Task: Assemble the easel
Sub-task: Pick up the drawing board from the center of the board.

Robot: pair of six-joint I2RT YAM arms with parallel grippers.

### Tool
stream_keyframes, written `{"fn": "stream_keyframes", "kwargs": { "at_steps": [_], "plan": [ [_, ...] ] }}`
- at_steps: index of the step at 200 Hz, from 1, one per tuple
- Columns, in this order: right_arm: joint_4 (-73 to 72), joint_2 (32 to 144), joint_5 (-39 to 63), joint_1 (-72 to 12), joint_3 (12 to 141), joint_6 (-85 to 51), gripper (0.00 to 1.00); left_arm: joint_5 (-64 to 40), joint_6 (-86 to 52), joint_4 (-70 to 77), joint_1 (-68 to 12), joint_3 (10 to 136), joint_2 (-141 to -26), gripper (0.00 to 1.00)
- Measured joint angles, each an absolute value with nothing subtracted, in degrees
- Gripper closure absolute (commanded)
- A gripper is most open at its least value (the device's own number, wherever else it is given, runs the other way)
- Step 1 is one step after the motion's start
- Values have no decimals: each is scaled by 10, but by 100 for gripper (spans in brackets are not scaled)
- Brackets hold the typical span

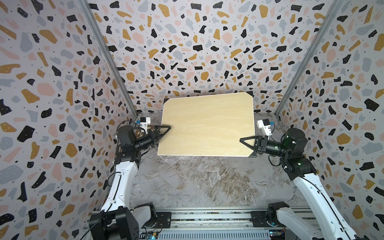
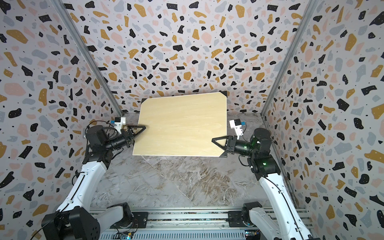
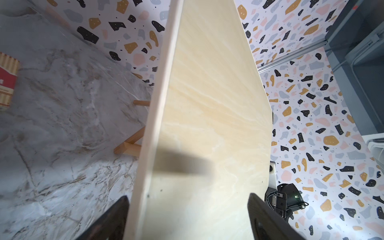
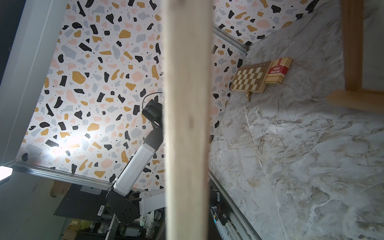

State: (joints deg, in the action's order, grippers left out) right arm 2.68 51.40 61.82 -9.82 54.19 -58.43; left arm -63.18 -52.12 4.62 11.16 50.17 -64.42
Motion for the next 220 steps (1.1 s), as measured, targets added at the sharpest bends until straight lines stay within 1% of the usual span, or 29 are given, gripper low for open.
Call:
{"fn": "stream_keyframes", "kwargs": {
  "at_steps": [18,29,76,93,107,133,146,157,162,176,183,197,220],
  "plan": [
    [29,514,622,-92,551,-574,100,-649,-518,57,112,508,-644,29],
    [33,514,625,-90,557,-564,100,-656,-517,61,112,513,-644,32],
    [74,526,633,-73,598,-503,100,-669,-521,88,112,526,-654,58],
    [99,529,636,-64,609,-501,100,-675,-520,112,112,530,-657,63],
    [109,534,642,-57,615,-503,100,-682,-522,126,112,532,-660,72],
    [125,545,661,-43,621,-500,100,-691,-542,138,112,535,-663,76],
    [125,548,663,-41,622,-499,100,-692,-549,147,112,535,-665,83],
    [122,549,667,-39,622,-499,100,-693,-559,159,111,535,-666,86],
    [119,549,669,-39,622,-500,100,-693,-564,166,111,535,-666,89],
    [105,550,678,-36,622,-505,95,-693,-579,187,108,535,-666,95],
    [100,550,681,-34,622,-507,91,-693,-584,196,107,535,-666,100],
    [94,549,684,-31,622,-510,84,-692,-594,208,106,535,-666,100],
    [86,547,681,-22,622,-500,79,-689,-614,208,103,551,-667,100]
  ]
}}
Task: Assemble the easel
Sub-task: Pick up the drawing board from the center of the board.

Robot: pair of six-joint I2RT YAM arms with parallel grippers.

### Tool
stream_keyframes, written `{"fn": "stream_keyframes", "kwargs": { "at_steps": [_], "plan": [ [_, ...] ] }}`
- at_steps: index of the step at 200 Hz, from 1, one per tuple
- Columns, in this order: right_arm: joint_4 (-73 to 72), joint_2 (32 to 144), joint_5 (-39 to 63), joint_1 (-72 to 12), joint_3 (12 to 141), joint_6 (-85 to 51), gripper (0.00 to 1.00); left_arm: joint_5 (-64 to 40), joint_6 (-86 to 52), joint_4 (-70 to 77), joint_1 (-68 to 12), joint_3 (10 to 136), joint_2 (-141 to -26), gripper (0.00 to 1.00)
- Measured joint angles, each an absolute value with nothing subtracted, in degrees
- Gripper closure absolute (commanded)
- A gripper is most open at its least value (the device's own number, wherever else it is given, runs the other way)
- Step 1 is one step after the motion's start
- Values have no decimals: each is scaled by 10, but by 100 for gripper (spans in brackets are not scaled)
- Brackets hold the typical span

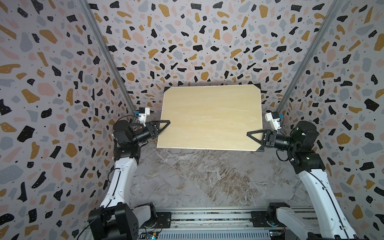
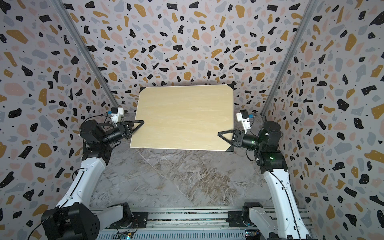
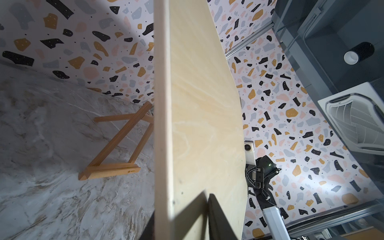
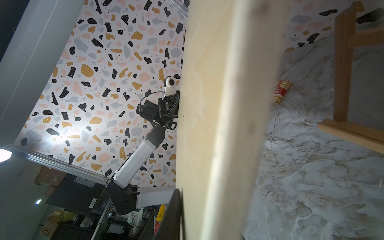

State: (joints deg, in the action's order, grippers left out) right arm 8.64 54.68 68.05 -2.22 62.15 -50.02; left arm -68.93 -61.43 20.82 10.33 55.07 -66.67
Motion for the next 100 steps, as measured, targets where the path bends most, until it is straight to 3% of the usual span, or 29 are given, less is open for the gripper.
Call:
{"fn": "stream_keyframes", "kwargs": {
  "at_steps": [37,100],
  "plan": [
    [68,539,674,-10,622,-491,67,-693,-628,208,103,580,-667,100],
    [65,529,674,-8,623,-502,66,-705,-611,134,109,582,-663,100]
  ]
}}
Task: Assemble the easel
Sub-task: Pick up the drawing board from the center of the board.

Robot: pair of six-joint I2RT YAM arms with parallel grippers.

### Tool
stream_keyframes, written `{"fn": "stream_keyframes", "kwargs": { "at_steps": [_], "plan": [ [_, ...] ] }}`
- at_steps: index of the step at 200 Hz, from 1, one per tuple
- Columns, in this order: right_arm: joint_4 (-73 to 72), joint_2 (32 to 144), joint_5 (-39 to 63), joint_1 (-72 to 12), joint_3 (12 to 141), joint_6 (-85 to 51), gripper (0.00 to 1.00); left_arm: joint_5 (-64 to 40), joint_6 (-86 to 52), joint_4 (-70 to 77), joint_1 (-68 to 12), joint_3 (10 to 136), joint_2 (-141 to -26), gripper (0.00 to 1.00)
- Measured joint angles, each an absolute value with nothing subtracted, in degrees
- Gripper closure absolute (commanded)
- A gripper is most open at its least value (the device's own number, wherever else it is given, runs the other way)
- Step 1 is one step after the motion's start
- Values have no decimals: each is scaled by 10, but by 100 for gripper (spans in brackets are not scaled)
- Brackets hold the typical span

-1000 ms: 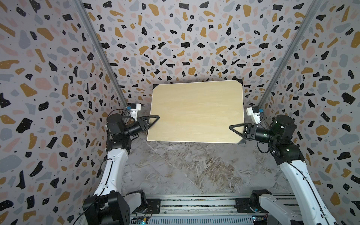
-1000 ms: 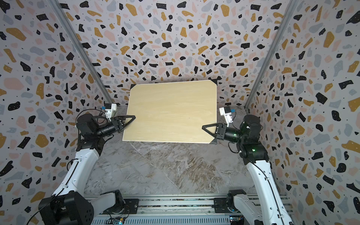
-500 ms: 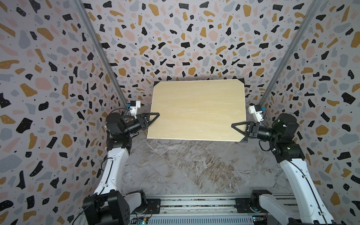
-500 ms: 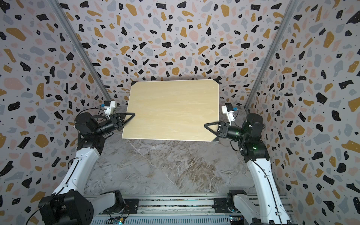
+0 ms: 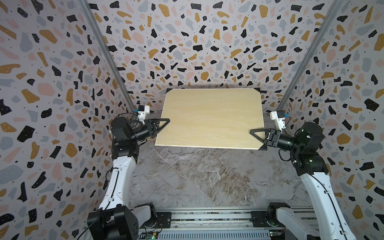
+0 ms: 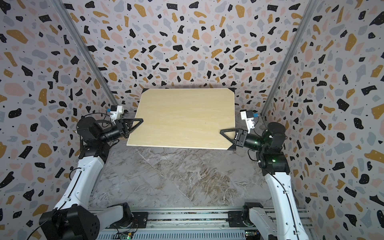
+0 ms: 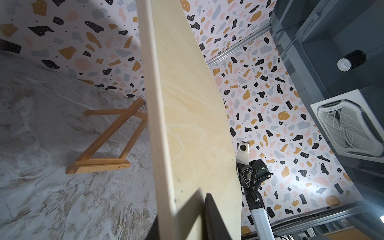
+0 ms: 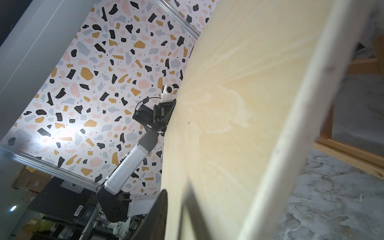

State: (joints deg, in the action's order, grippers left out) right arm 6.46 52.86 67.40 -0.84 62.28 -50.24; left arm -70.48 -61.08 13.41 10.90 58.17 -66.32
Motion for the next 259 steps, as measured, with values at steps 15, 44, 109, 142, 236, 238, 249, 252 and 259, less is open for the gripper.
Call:
{"fn": "stream_keyframes", "kwargs": {
  "at_steps": [15,44,109,142,236,238,249,252,259],
  "plan": [
    [89,531,670,-9,631,-491,73,-705,-592,103,111,586,-659,100],
    [126,541,659,-8,639,-474,86,-703,-560,94,110,593,-656,100],
    [209,542,613,3,659,-404,98,-642,-490,101,58,594,-692,100],
    [202,523,570,6,622,-368,100,-604,-460,138,26,597,-737,100],
    [-88,491,499,11,418,-305,100,-486,-320,231,-33,606,-810,100],
    [-93,496,499,11,418,-301,100,-484,-319,235,-34,606,-812,100],
    [-114,516,499,13,418,-284,100,-472,-310,254,-36,606,-821,100],
    [-119,522,499,13,418,-277,100,-469,-306,260,-37,606,-825,100],
    [-129,538,500,15,420,-263,100,-460,-298,272,-40,603,-830,100]
  ]
}}
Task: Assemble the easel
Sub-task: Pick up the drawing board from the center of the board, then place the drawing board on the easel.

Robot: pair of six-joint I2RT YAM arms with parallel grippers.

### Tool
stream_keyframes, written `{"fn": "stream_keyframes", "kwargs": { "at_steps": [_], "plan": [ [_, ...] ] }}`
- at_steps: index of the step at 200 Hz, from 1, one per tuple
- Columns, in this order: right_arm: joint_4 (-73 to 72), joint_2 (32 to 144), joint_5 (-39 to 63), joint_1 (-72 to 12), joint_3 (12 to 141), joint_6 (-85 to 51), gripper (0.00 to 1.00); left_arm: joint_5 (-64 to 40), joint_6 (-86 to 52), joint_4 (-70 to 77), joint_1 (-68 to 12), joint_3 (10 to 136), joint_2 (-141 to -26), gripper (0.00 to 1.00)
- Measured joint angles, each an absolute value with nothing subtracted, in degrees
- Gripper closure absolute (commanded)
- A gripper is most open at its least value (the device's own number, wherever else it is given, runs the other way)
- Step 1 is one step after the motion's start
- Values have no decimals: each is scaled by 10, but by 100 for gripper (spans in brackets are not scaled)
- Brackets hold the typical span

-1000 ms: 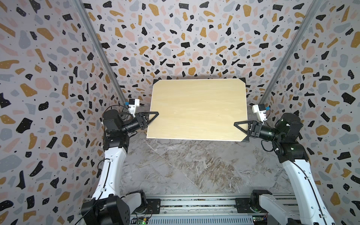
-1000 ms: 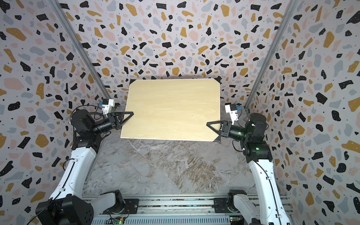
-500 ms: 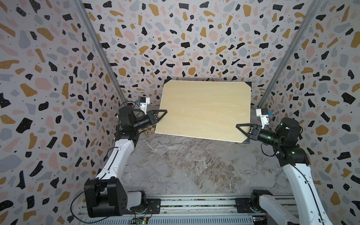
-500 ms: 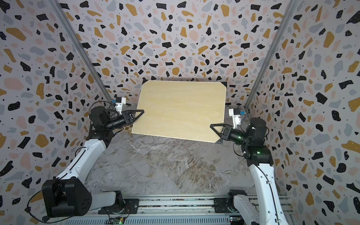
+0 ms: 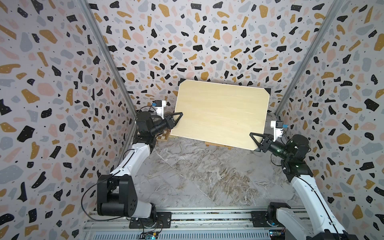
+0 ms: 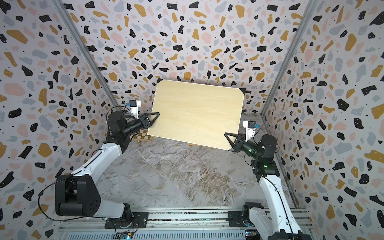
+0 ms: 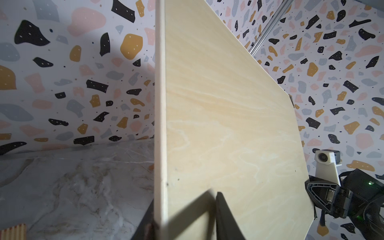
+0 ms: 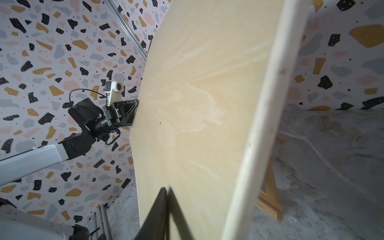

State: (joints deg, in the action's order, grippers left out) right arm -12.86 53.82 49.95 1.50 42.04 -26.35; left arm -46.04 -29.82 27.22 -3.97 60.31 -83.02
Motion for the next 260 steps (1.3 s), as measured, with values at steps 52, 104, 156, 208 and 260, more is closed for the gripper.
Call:
{"fn": "stream_keyframes", "kwargs": {
  "at_steps": [52,104,156,208,260],
  "plan": [
    [-172,644,515,42,436,-145,100,-416,-208,329,-58,583,-881,100],
    [-285,694,506,53,422,81,100,-347,-85,363,-82,583,-957,100],
    [-372,747,541,65,417,148,100,-289,-62,378,-99,581,-991,100],
    [-393,808,620,111,425,98,100,-287,-33,350,-108,581,-987,100],
    [-408,860,695,103,477,48,100,-392,7,338,-168,581,-953,100]
  ]
}}
